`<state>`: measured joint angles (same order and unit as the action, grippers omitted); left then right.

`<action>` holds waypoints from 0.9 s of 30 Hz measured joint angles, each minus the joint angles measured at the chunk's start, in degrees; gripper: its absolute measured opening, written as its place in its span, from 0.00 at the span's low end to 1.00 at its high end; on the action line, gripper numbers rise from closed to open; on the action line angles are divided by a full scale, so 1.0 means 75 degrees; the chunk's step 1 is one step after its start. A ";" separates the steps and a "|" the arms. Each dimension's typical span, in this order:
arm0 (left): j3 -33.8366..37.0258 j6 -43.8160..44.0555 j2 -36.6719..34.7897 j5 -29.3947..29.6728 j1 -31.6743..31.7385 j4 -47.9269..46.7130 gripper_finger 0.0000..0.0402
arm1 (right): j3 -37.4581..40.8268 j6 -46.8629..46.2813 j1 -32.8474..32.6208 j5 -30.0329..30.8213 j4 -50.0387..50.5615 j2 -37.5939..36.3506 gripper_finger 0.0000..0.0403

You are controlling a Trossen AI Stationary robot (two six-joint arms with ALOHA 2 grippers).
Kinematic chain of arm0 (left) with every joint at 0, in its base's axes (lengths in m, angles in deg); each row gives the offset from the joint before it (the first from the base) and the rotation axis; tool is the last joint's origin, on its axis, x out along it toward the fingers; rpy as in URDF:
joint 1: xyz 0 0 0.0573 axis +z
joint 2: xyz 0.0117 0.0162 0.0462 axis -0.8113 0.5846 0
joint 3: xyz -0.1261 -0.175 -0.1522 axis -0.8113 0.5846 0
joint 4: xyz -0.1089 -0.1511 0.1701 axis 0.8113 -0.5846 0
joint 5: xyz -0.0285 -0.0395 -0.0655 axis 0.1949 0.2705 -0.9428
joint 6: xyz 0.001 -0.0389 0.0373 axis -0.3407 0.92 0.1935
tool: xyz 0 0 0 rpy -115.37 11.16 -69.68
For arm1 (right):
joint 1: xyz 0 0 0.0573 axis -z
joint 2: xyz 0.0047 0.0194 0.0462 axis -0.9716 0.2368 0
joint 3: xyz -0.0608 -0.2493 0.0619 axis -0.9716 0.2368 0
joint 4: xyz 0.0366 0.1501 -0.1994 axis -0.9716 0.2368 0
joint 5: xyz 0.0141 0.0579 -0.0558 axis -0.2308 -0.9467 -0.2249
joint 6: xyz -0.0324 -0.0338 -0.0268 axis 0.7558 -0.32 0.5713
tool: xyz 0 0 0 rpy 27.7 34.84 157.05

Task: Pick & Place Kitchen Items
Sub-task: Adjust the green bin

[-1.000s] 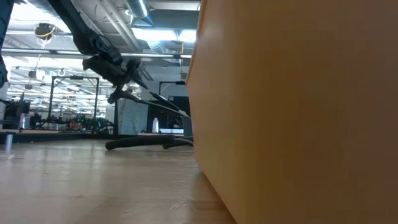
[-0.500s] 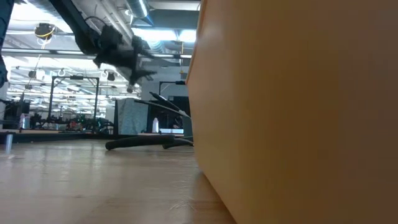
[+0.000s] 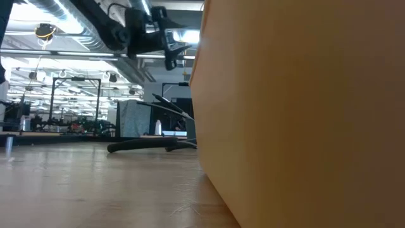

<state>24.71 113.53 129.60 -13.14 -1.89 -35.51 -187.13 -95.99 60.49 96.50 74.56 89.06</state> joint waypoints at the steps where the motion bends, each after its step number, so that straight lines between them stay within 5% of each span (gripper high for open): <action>1: 0.0000 -0.0187 0.0000 0.0079 -0.0180 -0.0131 0.63 | 0.0000 0.0102 0.0000 -0.0182 0.0032 0.0000 0.19; 7: 0.0000 -0.1606 0.0000 0.0423 -0.1022 -0.1583 0.63 | 0.0000 0.0146 -0.0012 -0.1088 0.0552 0.0000 0.19; 16: 0.0000 -0.3197 -0.0003 0.1011 -0.1685 -0.3242 0.63 | 0.0000 -0.0187 0.0008 -0.1141 0.0591 0.0000 0.19; 27: 0.0000 -0.4225 -0.0003 0.1142 -0.2267 -0.4462 0.63 | 0.0019 0.1284 0.0756 -0.1597 0.0586 0.0061 0.19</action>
<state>24.71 81.84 129.58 -4.57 -18.89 -68.97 -186.99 -86.36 66.16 84.53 78.95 89.52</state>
